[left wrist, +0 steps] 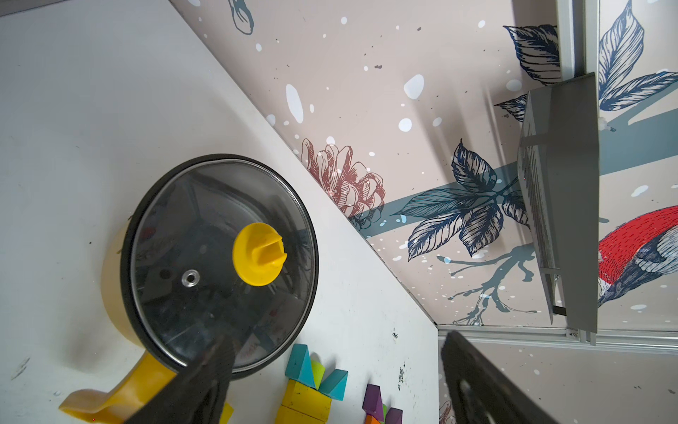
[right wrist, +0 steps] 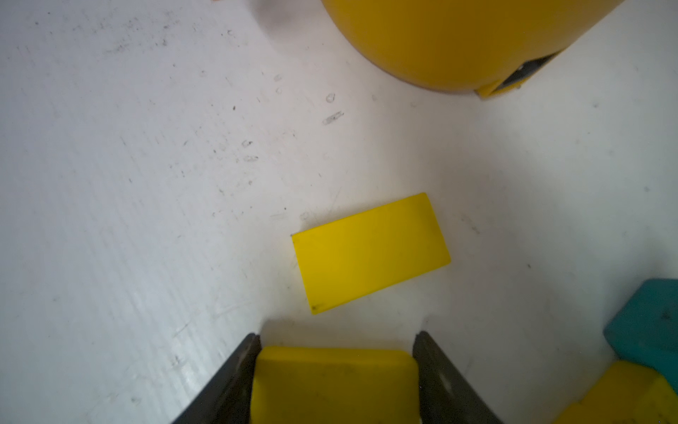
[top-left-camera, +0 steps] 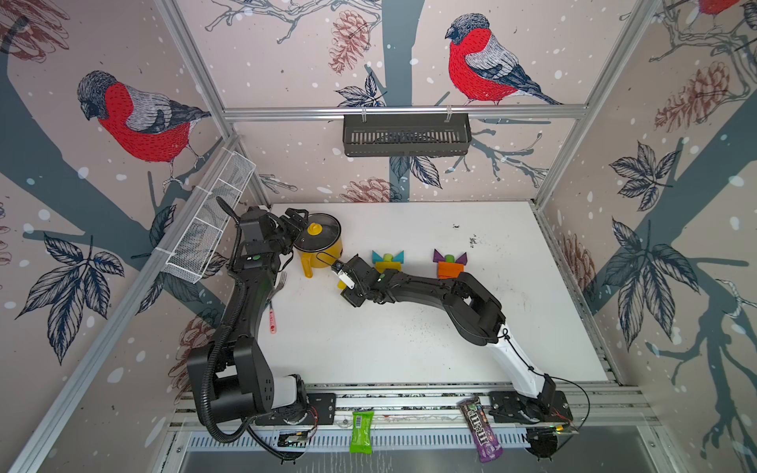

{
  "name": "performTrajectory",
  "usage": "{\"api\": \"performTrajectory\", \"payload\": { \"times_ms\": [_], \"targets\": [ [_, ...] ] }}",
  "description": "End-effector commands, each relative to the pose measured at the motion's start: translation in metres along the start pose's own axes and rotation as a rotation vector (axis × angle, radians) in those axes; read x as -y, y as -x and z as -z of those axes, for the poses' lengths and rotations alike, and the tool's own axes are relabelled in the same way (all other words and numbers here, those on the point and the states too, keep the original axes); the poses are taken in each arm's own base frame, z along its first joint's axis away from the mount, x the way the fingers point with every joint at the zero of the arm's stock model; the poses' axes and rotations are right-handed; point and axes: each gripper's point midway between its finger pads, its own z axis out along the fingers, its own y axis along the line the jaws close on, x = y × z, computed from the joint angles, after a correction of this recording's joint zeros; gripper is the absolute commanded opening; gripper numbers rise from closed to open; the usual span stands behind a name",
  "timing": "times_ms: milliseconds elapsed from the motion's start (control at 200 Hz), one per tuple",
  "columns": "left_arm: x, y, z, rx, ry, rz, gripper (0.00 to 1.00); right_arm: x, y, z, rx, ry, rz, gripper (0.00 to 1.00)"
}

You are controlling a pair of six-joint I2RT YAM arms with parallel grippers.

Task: Assemble a carrot with building blocks
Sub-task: Pick up the building block from the center of the board, then assemble the building block at the center of the board.

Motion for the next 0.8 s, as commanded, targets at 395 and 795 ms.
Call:
{"api": "performTrajectory", "payload": {
  "times_ms": [395,795],
  "targets": [
    [0.041,-0.032,-0.007,-0.073,-0.128,-0.072,0.88,0.052,-0.003,0.073,0.035,-0.233,-0.422,0.6],
    [0.068,-0.137,-0.035,-0.34,-0.177,-0.129,0.88,0.066,-0.083,0.109,0.025,-0.341,-0.658,0.6]
  ]
}}
